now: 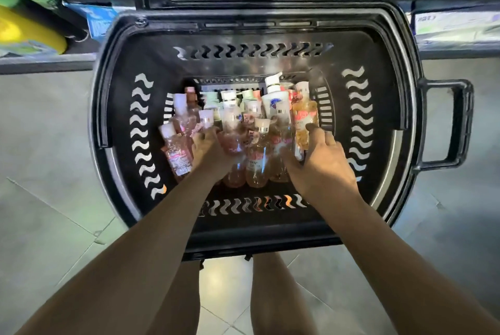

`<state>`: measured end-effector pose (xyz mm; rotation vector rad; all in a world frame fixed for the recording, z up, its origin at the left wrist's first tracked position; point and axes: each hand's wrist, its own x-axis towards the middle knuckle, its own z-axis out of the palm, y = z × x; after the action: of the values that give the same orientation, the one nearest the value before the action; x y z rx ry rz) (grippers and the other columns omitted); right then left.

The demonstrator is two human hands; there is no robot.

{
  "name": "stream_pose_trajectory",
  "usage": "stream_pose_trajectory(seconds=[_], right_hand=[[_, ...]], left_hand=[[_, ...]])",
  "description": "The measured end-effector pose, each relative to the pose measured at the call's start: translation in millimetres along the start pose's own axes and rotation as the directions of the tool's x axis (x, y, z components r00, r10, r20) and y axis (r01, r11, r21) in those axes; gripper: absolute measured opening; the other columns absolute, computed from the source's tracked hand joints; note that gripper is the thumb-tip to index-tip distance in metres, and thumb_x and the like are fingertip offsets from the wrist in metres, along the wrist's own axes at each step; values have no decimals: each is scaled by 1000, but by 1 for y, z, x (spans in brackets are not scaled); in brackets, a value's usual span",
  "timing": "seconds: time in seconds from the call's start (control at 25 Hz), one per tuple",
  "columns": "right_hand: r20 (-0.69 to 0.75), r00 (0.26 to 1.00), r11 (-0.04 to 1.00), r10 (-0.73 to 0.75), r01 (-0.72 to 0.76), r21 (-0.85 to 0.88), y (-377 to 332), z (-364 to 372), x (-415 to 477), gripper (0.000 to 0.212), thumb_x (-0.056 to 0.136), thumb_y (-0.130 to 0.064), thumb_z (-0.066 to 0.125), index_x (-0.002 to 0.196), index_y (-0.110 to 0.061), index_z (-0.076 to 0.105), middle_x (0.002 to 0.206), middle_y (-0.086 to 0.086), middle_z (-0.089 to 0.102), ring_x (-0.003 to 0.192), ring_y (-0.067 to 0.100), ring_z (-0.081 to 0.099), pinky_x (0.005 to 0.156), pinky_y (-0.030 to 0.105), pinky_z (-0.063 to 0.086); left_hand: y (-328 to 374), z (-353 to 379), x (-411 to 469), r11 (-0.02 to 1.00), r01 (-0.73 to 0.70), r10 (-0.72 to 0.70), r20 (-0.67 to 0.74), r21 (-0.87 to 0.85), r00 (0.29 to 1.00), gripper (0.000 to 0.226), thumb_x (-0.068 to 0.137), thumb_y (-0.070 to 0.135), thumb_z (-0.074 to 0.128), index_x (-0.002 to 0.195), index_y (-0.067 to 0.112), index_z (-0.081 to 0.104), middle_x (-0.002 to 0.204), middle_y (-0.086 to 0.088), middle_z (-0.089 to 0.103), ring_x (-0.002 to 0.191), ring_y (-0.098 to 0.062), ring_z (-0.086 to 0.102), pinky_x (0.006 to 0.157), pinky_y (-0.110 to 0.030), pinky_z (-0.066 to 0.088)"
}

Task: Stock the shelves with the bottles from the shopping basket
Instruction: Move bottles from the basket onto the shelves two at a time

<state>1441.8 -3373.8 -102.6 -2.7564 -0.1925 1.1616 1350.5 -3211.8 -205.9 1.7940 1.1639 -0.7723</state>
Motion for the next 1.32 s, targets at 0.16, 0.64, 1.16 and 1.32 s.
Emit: stream_pose_trajectory(seconds=[0.16,0.64,1.16,1.32], right_hand=[[-41,998,999,-50,51,6,2,10,0,76,97,-61,51,152,-13,32,147,10,48,137,29,43,112,47,42],[9,994,991,-109,109,-72,-7,43,3,77,96,-59,54,148,-6,35,141,13,51,135,32,47,110,43,44],[98,991,994,89,-83,-68,-27,96,28,92,85,-71,63,152,-25,19,151,20,30,141,36,32,108,51,42],[42,991,992,126,-126,-21,-28,103,29,85,84,-66,68,148,-27,29,142,17,36,134,34,37,108,48,41]], left_hand=[[-4,8,0,999,-10,9,-8,-41,1000,103,58,32,95,142,26,36,139,-8,33,128,-27,37,111,-48,39],[-17,-3,-7,988,-60,54,-48,-139,997,79,78,25,82,144,24,39,135,-3,36,125,-24,43,105,-42,46],[-37,-27,-5,922,237,-130,-332,306,934,114,82,57,71,156,5,1,155,-22,22,125,-33,53,90,-40,53],[-45,-27,5,891,284,-156,-349,354,924,99,92,53,64,155,2,7,156,-18,32,123,-30,58,89,-39,51]])
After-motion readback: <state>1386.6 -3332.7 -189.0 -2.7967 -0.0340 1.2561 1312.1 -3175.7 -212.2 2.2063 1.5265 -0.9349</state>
